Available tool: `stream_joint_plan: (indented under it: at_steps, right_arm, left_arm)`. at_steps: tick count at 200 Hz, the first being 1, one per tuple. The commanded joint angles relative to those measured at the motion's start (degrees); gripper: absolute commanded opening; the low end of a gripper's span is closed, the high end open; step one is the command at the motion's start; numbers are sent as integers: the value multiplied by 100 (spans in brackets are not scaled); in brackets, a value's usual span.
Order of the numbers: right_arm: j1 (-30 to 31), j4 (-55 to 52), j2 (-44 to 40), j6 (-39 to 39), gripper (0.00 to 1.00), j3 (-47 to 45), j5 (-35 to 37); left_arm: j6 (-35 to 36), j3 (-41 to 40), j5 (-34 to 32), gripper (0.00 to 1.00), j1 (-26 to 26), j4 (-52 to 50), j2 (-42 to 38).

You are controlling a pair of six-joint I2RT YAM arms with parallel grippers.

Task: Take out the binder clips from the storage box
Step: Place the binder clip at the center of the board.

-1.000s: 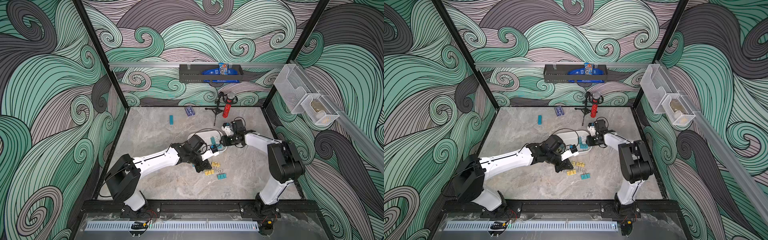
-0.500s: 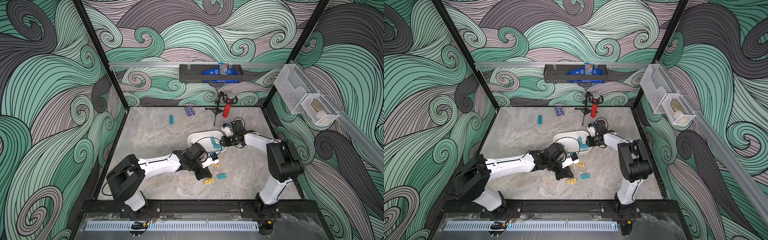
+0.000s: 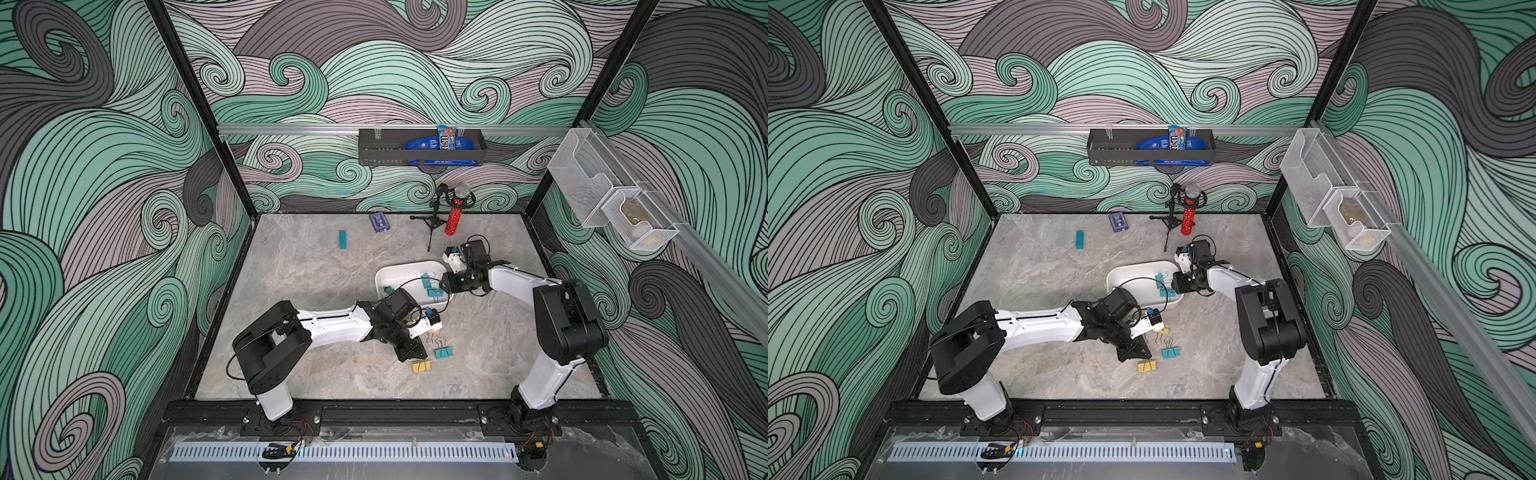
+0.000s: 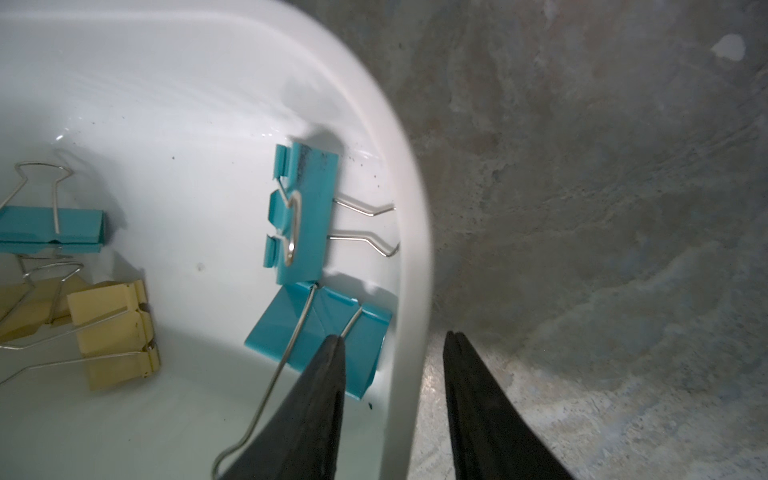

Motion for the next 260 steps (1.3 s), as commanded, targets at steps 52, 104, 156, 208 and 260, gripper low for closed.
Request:
stream_joint_plan:
  at_steps: [52, 104, 156, 208, 260]
  right_arm:
    - [28, -44, 47, -67, 42, -64, -11]
    - [30, -39, 41, -67, 42, -64, -3]
    - [29, -44, 36, -67, 42, -64, -21]
    - [28, -42, 32, -62, 42, -64, -20]
    - [28, -41, 44, -63, 42, -46, -15]
  left_arm:
    - [462, 565, 116, 0, -20, -228, 454]
    - [651, 809, 13, 0, 16, -405, 741]
    - [634, 743, -90, 0, 69, -321, 810]
    - [679, 721, -167, 5, 162, -395, 833]
    - [686, 658, -221, 15, 264, -366, 817]
